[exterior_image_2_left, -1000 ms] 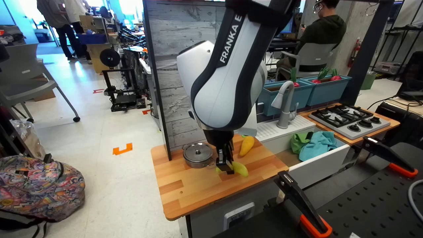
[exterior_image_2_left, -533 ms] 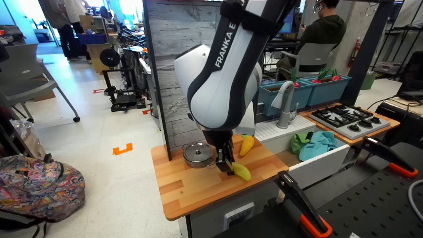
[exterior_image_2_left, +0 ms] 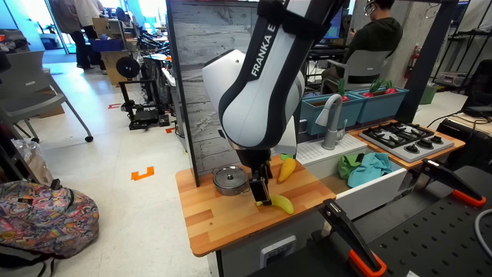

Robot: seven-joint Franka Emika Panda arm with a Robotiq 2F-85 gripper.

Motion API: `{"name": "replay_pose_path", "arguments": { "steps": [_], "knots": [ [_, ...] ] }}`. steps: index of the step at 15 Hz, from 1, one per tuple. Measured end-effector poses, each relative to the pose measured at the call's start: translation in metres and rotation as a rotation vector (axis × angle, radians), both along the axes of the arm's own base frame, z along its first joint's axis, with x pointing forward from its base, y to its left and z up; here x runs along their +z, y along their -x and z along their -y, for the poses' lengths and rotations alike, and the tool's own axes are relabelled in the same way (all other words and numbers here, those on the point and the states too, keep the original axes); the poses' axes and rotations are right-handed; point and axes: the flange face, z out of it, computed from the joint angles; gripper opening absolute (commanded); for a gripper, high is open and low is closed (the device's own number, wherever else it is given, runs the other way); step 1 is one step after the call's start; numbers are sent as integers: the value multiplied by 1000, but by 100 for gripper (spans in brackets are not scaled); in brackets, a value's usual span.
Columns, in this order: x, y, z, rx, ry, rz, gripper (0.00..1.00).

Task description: Move the banana to the left

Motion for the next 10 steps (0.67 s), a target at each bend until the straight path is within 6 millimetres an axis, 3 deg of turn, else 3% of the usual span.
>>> {"name": "replay_pose_path", "arguments": {
  "steps": [3,8,10],
  "knots": [
    [16,4,1,4,3,25,100],
    [65,21,6,19,1,93,100],
    [71,24,8,20,3,94,100]
  ]
}}
